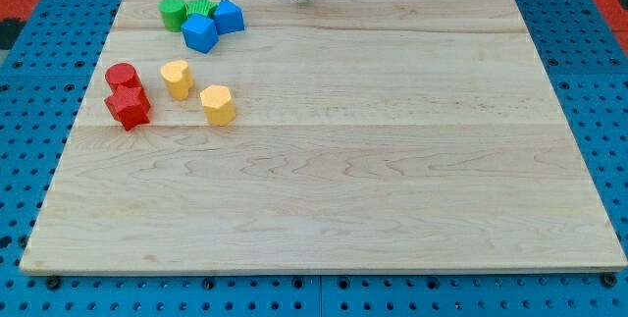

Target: Move your arm to center

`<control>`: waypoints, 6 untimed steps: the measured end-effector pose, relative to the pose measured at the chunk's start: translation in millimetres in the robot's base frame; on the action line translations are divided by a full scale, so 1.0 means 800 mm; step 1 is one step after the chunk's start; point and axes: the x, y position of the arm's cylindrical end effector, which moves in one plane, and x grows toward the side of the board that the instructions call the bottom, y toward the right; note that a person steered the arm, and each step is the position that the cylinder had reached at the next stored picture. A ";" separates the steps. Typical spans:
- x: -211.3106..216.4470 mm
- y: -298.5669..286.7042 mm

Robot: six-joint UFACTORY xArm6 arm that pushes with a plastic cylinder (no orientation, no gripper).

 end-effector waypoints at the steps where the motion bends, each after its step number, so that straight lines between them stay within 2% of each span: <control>1: -0.001 -0.030; 4: 0.010 -0.033; 5: 0.053 -0.032; 6: 0.125 -0.023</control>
